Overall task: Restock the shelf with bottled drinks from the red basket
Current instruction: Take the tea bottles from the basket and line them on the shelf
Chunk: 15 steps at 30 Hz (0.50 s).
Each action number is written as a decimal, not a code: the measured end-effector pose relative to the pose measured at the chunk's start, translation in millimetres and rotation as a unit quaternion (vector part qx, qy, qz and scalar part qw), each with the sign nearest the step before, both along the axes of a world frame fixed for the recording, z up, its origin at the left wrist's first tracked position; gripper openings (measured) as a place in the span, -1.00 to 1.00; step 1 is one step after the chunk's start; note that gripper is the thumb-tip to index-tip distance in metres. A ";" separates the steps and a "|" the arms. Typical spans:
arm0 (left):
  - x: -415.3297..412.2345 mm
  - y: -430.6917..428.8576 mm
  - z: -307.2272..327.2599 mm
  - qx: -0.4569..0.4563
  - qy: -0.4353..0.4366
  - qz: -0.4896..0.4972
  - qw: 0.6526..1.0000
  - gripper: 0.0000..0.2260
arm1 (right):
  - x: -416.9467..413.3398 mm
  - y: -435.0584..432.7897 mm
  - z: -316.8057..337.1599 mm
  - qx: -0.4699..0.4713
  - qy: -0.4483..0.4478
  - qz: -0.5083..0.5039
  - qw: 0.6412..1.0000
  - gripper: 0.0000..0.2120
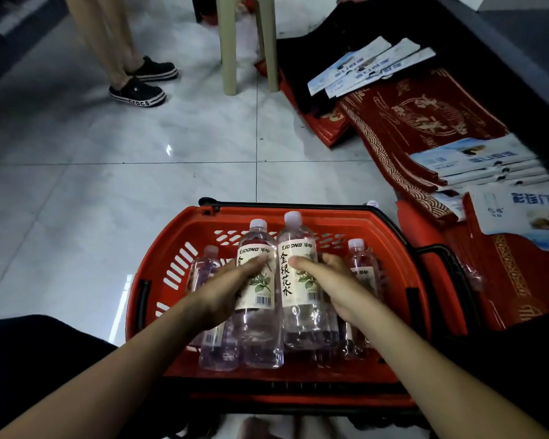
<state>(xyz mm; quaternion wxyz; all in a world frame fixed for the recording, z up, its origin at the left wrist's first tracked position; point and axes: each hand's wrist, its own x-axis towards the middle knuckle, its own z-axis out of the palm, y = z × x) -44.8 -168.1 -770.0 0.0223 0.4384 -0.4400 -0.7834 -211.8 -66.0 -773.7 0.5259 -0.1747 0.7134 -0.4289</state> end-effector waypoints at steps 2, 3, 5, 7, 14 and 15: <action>-2.7 -3.7 4.3 0.026 0.010 0.020 0.999 -0.58 | 0.9 -0.1 9.0 -0.014 -0.068 -0.016 0.997 -0.47; -3.2 -4.8 6.4 0.033 0.011 0.023 0.999 -0.53 | 0.8 0.3 14.1 -0.021 -0.095 -0.020 0.995 -0.51; -5.0 -5.3 10.3 0.031 0.027 0.031 0.999 -0.45 | 0.2 2.1 22.3 -0.026 -0.118 -0.013 0.993 -0.60; -8.8 -2.5 16.5 0.016 0.045 0.044 0.998 -0.49 | 1.4 4.6 27.5 -0.038 -0.137 -0.016 0.990 -0.35; -23.3 21.3 53.6 -0.027 0.070 0.044 0.996 -0.39 | 8.2 29.8 47.0 -0.103 -0.057 -0.078 0.990 -0.06; -27.5 25.6 64.5 -0.035 0.081 0.035 0.995 -0.38 | 6.4 36.2 57.1 -0.107 -0.037 -0.085 0.990 -0.10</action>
